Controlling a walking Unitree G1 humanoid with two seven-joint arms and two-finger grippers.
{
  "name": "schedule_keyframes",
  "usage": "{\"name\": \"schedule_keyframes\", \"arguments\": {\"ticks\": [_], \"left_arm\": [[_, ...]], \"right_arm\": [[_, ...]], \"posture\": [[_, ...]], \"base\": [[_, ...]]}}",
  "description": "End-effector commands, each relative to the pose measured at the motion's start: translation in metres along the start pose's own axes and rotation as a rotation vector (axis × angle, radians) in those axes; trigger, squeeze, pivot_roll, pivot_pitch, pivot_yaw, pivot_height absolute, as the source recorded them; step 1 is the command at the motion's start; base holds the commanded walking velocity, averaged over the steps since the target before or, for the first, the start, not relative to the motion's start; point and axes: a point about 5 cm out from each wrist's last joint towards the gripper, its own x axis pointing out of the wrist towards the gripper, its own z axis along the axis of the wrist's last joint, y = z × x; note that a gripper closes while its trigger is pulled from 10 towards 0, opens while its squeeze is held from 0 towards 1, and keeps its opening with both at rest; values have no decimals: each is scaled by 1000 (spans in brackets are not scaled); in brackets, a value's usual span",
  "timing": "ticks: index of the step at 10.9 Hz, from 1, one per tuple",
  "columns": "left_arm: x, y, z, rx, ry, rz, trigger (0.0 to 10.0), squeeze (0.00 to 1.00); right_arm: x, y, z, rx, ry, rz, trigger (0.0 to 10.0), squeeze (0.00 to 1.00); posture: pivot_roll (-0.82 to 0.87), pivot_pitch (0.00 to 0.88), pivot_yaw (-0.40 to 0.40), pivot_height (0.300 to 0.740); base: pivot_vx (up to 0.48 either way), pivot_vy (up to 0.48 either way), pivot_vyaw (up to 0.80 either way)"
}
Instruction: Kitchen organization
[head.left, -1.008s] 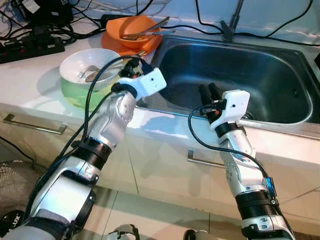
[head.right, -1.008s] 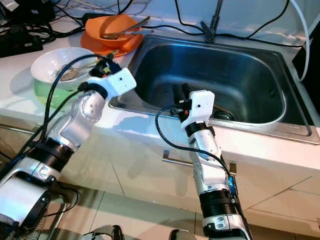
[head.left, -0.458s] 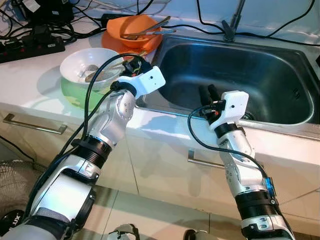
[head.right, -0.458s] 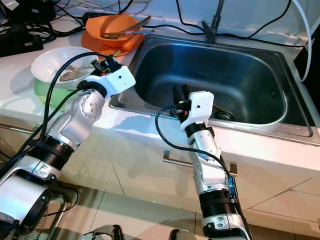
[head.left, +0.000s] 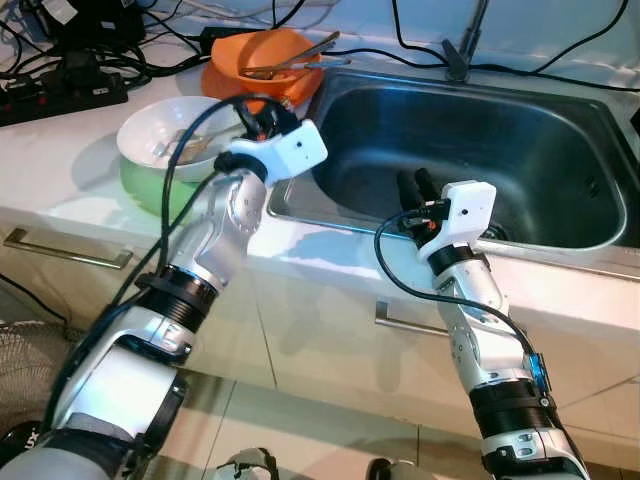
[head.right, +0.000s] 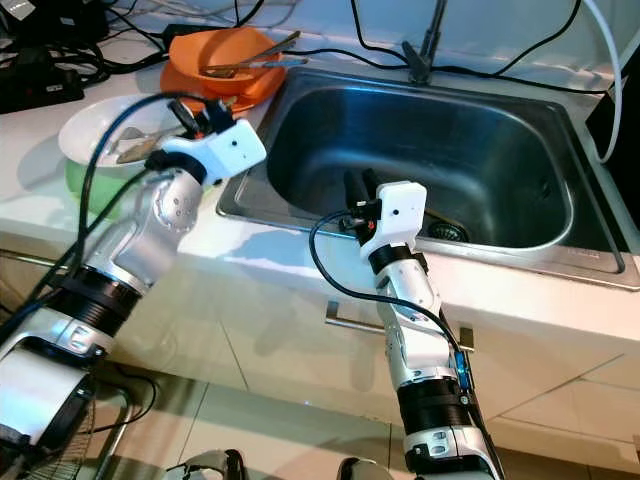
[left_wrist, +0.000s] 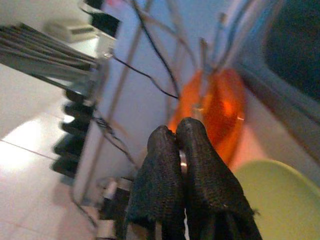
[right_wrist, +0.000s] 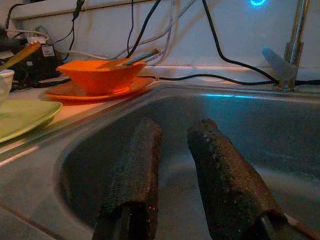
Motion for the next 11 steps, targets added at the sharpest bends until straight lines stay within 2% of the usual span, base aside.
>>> {"name": "schedule_keyframes", "arguments": {"ticks": [1, 2, 3, 4, 5, 6, 7, 8, 9, 10, 11], "left_arm": [[3, 22, 13, 64, -52, 98, 0, 0], [2, 33, 21, 99, -89, 159, 7020, 0], [0, 44, 30, 126, -133, 215, 10000, 0], [-2, 56, 42, 143, -197, 274, 10000, 0], [-4, 62, 51, 124, -254, 304, 10000, 0], [-6, 64, 56, 102, -287, 315, 10000, 0], [-9, 64, 65, 54, -376, 318, 10000, 0], [-11, 63, 70, 38, -424, 310, 10000, 0], [-16, 60, 82, 27, -468, 306, 0, 0], [-20, 54, 94, -46, -549, 271, 10000, 0], [-23, 49, 101, -172, -606, 233, 10000, 0]], "right_arm": [[2, -1, 0, 10, 4, -5, 10000, 0], [2, -1, 0, 11, 5, -7, 10000, 0], [2, -2, 0, 12, 6, -9, 10000, 0], [2, -2, -1, 13, 7, -12, 10000, 0], [2, -1, -2, 15, 7, -13, 10000, 0], [2, -1, -2, 15, 8, -14, 10000, 0], [2, -1, -3, 16, 11, -17, 10000, 0], [2, -1, -3, 16, 12, -19, 10000, 0], [2, -1, -4, 17, 13, -22, 10000, 0], [2, -2, -5, 18, 11, -29, 10000, 0], [2, -2, -5, 19, 8, -36, 10000, 0]], "posture": [[60, 90, -14, 740], [61, 89, -14, 740], [62, 87, -13, 740], [64, 82, -10, 740], [66, 79, -10, 740], [67, 79, -9, 740], [67, 74, -7, 740], [68, 70, -4, 740], [67, 67, -2, 740], [65, 63, 3, 740], [62, 64, 6, 740]], "base": [[0, 0, 0], [0, 0, 0], [0, 0, 0], [0, 0, 0], [0, 0, 0], [0, 0, 0], [0, 0, 0], [0, 0, 0], [0, 0, 0], [0, 0, 0], [0, 0, 0]]}}
